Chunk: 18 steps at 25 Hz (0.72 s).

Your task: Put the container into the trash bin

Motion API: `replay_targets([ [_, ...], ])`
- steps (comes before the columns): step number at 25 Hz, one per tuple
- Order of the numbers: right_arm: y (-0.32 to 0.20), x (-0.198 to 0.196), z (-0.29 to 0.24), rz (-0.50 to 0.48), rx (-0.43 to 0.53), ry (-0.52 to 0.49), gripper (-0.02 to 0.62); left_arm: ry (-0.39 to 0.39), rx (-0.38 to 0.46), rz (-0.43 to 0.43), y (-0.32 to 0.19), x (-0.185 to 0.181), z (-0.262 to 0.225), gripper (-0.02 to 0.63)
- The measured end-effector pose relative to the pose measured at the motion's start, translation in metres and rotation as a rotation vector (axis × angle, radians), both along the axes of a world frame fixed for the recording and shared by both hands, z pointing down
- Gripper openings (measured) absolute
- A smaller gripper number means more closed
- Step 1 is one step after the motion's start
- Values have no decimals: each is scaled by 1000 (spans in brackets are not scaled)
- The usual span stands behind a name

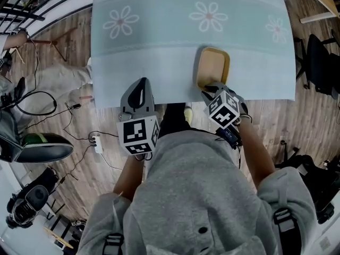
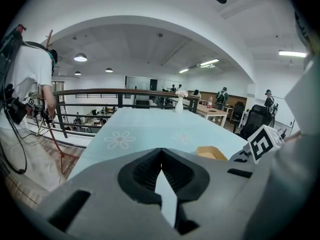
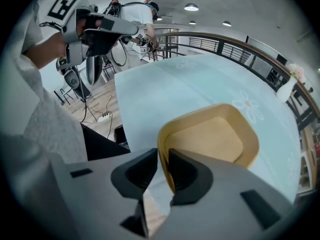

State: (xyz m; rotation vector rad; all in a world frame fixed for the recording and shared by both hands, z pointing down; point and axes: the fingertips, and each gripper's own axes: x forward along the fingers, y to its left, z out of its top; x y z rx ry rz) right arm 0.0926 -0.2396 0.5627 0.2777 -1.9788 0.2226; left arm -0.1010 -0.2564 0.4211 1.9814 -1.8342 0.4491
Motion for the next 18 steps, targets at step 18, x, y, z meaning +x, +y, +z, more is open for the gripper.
replay_targets([
  [18,-6,2,-10,131,-70,-10,46,1,25,-11,14,7,-6,20],
])
